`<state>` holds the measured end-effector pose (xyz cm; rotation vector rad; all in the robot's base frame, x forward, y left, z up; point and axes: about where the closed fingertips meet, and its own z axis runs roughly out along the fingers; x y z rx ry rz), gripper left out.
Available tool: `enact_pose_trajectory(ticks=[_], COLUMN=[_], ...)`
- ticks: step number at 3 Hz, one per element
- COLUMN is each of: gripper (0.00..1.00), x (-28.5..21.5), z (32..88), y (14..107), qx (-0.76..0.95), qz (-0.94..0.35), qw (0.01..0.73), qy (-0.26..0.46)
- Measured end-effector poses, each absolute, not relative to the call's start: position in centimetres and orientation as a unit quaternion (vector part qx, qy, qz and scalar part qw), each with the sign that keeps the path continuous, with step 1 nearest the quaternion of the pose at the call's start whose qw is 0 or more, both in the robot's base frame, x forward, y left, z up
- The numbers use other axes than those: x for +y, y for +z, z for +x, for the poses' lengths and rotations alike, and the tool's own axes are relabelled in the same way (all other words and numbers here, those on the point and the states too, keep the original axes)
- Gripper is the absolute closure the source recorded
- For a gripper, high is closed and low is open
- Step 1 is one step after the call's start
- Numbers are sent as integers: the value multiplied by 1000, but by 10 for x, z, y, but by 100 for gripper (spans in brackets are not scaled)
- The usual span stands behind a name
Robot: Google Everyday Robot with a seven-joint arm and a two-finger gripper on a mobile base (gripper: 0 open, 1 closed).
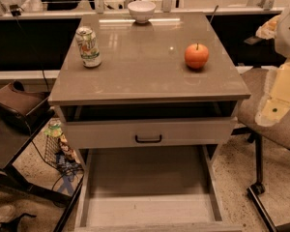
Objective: Place 7up can into middle drawer
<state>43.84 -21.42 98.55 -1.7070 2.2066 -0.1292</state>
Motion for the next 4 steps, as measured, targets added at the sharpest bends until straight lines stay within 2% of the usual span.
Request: enact_pose_trajectory(ticks=[1,2,4], gripper=[0,0,0], x=[-214,-206,-172], z=[439,454,500], y=[987,991,987], qx=[778,791,804], qz=[-601,-571,-437], qw=[177,218,397], qy=[-47,-34,74])
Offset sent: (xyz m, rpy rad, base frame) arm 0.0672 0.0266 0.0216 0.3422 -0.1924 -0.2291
